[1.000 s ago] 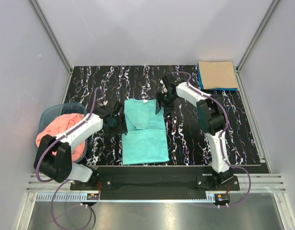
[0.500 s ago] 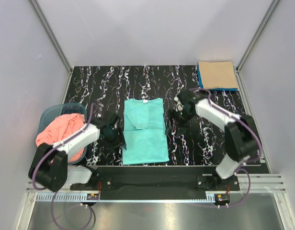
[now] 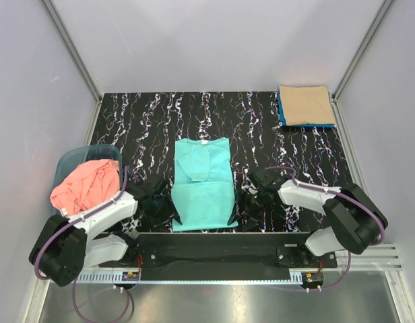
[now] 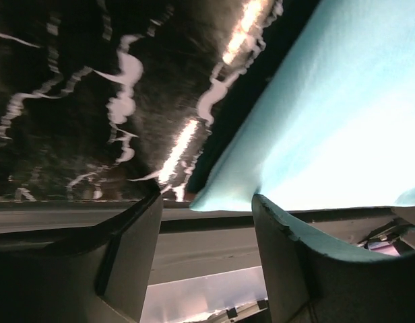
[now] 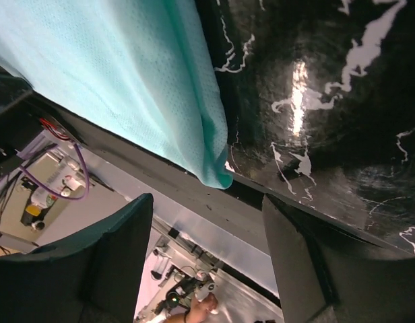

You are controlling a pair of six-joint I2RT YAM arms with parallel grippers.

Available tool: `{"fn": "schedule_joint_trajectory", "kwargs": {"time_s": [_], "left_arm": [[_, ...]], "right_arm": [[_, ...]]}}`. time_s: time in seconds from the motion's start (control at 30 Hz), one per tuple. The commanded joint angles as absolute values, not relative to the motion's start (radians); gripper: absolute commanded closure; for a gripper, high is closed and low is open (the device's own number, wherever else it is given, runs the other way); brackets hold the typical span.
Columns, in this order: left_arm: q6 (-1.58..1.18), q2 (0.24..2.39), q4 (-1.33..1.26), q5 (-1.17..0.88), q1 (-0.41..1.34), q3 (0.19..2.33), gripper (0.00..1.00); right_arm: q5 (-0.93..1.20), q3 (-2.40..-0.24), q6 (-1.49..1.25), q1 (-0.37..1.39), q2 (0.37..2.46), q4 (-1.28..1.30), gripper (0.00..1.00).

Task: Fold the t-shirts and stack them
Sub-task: Fold the tshirt

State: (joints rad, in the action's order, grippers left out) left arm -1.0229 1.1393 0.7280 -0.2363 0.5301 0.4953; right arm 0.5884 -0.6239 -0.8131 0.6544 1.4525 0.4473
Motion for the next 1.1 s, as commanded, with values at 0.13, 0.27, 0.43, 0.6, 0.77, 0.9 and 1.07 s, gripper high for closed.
{"fn": "schedule_joint_trajectory", "kwargs": {"time_s": [0.13,0.27,0.43,0.6,0.77,0.9,1.07], "left_arm": [[-1.172,1.144,0.612,-0.21,0.612,0.394,0.43],[-1.196,1.095,0.62,-0.167,0.614,0.361,0.45],[-1.204,1.075,0.615,-0.121,0.614,0.334,0.45],[-1.187,1.109,0.612,-0.103,0.614,0.348,0.45],[-1.189,1.088,0.62,-0.089,0.614,0.348,0.43],[-1.186,1.059,0.699,-0.036,0.614,0.379,0.34],[-1.19,1.032,0.707,-0.014,0.614,0.385,0.34]], "right_arm": [[0.508,-0.522,-0.995,0.655,1.364,0.289,0.27],[0.479,-0.495,-0.993,0.655,1.371,0.239,0.28],[0.416,-0.534,-0.945,0.655,1.423,0.261,0.28],[0.387,-0.549,-0.934,0.649,1.463,0.265,0.29],[0.373,-0.543,-0.902,0.637,1.468,0.253,0.31],[0.35,-0.555,-0.856,0.618,1.468,0.296,0.32],[0.365,-0.549,-0.825,0.585,1.497,0.284,0.34]]}}
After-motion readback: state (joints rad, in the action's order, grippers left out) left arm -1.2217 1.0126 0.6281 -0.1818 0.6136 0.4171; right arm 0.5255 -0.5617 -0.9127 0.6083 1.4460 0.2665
